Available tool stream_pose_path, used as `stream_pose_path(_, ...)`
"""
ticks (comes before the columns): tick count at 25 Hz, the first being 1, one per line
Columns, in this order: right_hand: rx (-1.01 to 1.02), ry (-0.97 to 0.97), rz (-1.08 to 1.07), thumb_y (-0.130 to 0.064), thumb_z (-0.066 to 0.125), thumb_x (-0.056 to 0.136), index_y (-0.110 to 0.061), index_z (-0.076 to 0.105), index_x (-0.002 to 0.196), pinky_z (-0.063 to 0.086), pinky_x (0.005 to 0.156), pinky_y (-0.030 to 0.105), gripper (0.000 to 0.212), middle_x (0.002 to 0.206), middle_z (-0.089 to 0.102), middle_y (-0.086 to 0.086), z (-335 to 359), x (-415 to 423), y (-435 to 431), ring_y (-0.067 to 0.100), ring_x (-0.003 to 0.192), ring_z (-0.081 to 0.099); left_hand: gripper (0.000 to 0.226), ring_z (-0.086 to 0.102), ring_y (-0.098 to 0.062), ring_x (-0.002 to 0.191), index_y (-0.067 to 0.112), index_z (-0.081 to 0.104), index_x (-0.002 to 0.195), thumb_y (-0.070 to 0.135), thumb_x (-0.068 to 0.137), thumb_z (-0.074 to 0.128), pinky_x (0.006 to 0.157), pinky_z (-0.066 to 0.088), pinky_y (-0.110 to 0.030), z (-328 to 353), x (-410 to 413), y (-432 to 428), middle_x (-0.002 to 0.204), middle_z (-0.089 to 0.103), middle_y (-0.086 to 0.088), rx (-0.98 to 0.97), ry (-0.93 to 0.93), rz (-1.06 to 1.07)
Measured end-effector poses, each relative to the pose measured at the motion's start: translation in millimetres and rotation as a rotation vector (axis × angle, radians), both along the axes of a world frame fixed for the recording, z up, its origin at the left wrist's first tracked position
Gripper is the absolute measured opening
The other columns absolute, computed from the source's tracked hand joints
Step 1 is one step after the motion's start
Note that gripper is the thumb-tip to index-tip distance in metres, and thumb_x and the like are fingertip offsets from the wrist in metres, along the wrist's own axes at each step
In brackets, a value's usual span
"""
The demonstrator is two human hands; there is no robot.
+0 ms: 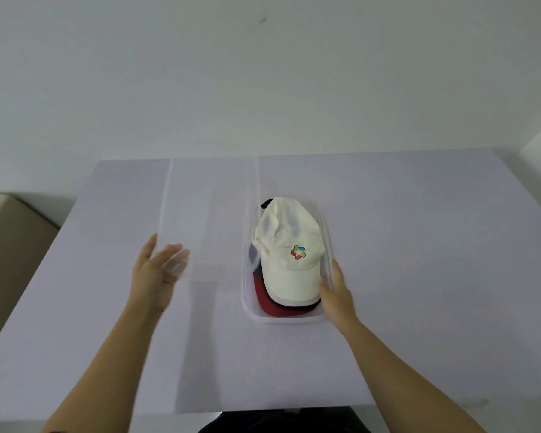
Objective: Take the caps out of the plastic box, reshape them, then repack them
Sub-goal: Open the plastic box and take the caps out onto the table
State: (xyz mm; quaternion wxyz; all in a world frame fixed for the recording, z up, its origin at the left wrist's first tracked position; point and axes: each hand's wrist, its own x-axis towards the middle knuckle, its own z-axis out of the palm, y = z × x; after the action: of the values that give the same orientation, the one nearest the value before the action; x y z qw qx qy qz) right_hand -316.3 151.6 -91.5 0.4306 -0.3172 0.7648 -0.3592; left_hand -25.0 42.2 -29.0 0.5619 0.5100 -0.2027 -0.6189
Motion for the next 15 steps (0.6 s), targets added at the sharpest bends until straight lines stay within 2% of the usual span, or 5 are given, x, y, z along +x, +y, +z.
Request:
stream_pose_path(4,0.041,0.115,-0.029,-0.011,0.031,0.098,-0.025,0.016,0.148,0.037,0.098,0.037,0.054,0.136,0.049,0.016,-2,4,-4,0.034,0.122,0.047,0.046,0.071,-0.013,0.066,0.011,0.051,0.128,-0.007,0.085,0.055,0.063,0.059,-0.023,-15,64,-3,0.083,0.069,-0.002,0.09,-0.104,-0.026)
stream_pose_path(6,0.054,0.149,-0.022,-0.011,0.032,0.098,-0.026,0.016,0.148,0.038,0.097,0.039,0.055,0.133,0.052,0.018,-2,5,-5,0.036,0.12,0.048,0.048,0.072,-0.013,0.063,0.012,0.047,0.132,-0.006,0.088,0.052,0.06,0.059,-0.024,-35,75,2,0.078,0.072,-0.003,0.163,-0.105,-0.03)
stream_pose_path(9,0.061,0.164,-0.023,-0.012,0.032,0.098,-0.027,0.015,0.148,0.038,0.097,0.038,0.055,0.135,0.051,0.018,-6,5,-5,0.036,0.121,0.048,0.049,0.072,-0.016,0.061,0.012,0.043,0.136,-0.004,0.09,0.05,0.059,0.06,-0.026,-65,76,9,0.073,0.074,-0.002,0.254,-0.105,-0.079)
stream_pose_path(12,0.061,0.186,-0.023,-0.014,0.03,0.099,-0.029,0.014,0.148,0.035,0.101,0.038,0.053,0.141,0.046,0.011,-12,3,-7,0.033,0.126,0.045,0.049,0.071,-0.02,0.065,0.014,0.044,0.135,-0.003,0.09,0.052,0.055,0.059,-0.027,-83,69,10,0.089,0.068,-0.009,0.313,-0.129,-0.13)
stream_pose_path(15,0.065,0.21,-0.018,-0.016,0.03,0.099,-0.03,0.014,0.148,0.035,0.103,0.039,0.053,0.144,0.044,0.009,-18,2,-8,0.033,0.127,0.044,0.039,0.062,-0.024,0.07,0.017,0.051,0.127,0.003,0.09,0.054,0.053,0.053,-0.029,-91,62,17,0.087,0.062,-0.006,0.325,-0.327,-0.254)
